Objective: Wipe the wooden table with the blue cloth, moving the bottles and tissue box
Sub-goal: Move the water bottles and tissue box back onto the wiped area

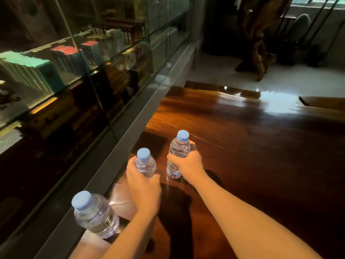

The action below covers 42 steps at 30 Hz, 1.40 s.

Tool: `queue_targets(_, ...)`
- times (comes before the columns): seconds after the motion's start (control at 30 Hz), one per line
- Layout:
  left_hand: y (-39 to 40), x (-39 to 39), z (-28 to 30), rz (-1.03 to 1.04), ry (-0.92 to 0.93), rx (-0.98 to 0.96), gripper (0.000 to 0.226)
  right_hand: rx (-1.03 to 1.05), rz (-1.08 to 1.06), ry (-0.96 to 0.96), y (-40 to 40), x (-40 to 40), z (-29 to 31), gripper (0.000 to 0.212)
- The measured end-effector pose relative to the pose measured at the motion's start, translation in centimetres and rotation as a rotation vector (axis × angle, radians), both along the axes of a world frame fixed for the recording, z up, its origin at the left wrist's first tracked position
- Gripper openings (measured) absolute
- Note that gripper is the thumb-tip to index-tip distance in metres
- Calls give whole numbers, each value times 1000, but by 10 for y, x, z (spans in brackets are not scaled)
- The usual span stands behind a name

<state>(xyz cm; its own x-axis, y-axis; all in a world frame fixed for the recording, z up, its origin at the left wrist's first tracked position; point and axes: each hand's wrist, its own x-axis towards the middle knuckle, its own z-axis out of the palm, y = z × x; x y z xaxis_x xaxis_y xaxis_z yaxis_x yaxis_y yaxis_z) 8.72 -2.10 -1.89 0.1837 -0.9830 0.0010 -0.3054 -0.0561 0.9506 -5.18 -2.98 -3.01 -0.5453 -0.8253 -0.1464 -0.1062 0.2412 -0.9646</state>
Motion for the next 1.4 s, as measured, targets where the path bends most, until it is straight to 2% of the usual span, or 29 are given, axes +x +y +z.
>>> queue_targets(0.23,36,-83,7,-191,33,-1,69,0,-264,9,85,-98,11,41)
queue_targets(0.47,85,-172,9,-402,67,-11,68,51,-536,94,179,-187,16,69)
queue_targets(0.63,114,-220,2,-518,100,-25,69,76,-685,125,230,-227,13,67)
queue_targets(0.9,143,-272,-7,-632,70,-37,71,51,-735,110,269,-256,4,66)
queue_targets(1.4,168,-307,-14,-675,35,-38,71,95,-727,131,273,-267,-7,68)
